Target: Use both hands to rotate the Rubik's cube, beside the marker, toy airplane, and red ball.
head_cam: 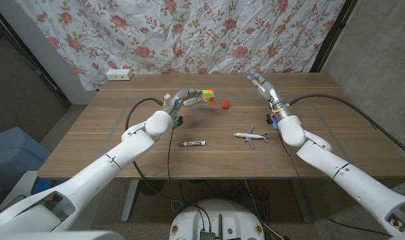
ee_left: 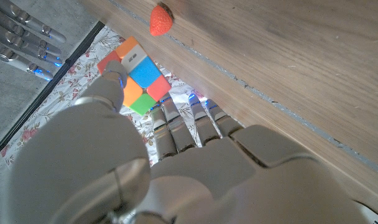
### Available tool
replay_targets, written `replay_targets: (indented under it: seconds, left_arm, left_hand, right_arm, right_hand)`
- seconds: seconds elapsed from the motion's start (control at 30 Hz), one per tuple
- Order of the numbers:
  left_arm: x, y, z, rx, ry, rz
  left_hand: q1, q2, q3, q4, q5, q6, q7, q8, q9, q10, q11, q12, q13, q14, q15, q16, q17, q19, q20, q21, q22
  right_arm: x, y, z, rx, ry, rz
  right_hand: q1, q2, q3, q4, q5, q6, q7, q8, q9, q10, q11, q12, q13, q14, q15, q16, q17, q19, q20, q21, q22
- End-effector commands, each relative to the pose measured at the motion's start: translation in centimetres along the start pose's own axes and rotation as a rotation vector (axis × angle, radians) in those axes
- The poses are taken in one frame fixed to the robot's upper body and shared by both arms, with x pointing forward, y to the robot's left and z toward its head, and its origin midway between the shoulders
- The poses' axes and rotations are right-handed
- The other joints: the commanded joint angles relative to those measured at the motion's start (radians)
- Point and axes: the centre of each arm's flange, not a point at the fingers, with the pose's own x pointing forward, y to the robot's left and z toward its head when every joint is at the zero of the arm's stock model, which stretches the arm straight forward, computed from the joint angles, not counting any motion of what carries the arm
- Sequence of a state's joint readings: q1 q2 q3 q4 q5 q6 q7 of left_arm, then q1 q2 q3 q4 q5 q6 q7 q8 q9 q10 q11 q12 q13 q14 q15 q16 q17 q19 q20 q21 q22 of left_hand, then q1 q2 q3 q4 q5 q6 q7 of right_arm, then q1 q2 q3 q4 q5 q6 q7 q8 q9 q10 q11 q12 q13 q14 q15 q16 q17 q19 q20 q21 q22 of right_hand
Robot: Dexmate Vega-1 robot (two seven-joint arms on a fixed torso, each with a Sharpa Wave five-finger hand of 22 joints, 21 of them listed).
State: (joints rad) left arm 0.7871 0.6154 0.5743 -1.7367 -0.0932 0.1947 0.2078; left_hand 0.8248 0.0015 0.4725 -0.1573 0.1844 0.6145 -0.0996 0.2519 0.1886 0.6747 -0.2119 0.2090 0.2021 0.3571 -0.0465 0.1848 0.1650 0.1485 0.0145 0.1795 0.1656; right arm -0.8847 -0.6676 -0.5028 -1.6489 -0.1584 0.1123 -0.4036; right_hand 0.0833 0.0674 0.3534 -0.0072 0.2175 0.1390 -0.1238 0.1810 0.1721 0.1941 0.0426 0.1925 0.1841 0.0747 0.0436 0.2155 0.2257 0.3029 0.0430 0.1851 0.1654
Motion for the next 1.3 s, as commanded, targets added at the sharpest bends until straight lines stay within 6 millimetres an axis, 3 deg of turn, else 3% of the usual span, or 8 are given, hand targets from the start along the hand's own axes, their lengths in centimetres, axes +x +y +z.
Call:
replay_targets:
  seconds: [0.03, 0.83, 1.3]
  left_arm:
    - [0.8, -1.1, 0.3, -0.043, -0.004, -0.007]
    - [2.7, -3.7, 0.7, -0.135, -0.010, -0.042]
    - [3.5, -4.6, 1.4, -0.148, -0.018, -0.029]
  left_hand:
    - [-0.007, 0.004, -0.006, -0.001, 0.000, 0.018, 0.023, -0.007, 0.004, -0.001, 0.003, -0.006, 0.004, -0.005, -0.047, -0.002, 0.003, -0.004, 0.006, 0.000, 0.001]
    - [-0.017, 0.013, -0.013, -0.001, 0.000, 0.011, 0.028, -0.021, 0.005, -0.012, 0.005, -0.008, 0.004, -0.009, -0.036, -0.001, 0.003, -0.006, 0.023, 0.003, 0.002]
    - [-0.022, 0.018, -0.016, -0.002, 0.000, 0.011, 0.031, -0.027, 0.006, -0.012, 0.005, -0.007, 0.004, -0.006, -0.034, 0.000, 0.003, 0.000, 0.024, 0.006, 0.002]
  right_arm:
    - [-0.5, 0.4, 1.8, -0.103, -0.016, -0.001]
    - [-1.5, 1.4, 3.9, -0.316, -0.020, -0.013]
    - [-1.5, 2.0, 4.6, -0.427, -0.038, -0.002]
  right_hand:
    - [-0.005, 0.010, -0.003, -0.001, -0.005, 0.001, -0.014, -0.001, 0.003, -0.012, 0.001, -0.004, 0.004, -0.003, 0.005, 0.003, 0.004, -0.007, 0.000, -0.003, 0.001]
    - [-0.022, 0.012, -0.012, -0.001, -0.007, -0.011, -0.080, 0.000, 0.003, -0.063, 0.009, -0.012, 0.004, -0.034, 0.024, -0.002, 0.012, -0.041, 0.018, -0.008, 0.002]
    - [-0.030, 0.014, -0.013, 0.002, -0.006, -0.009, -0.095, 0.002, 0.003, -0.078, 0.023, -0.011, 0.004, -0.039, 0.033, -0.002, 0.014, -0.057, 0.021, -0.008, 0.002]
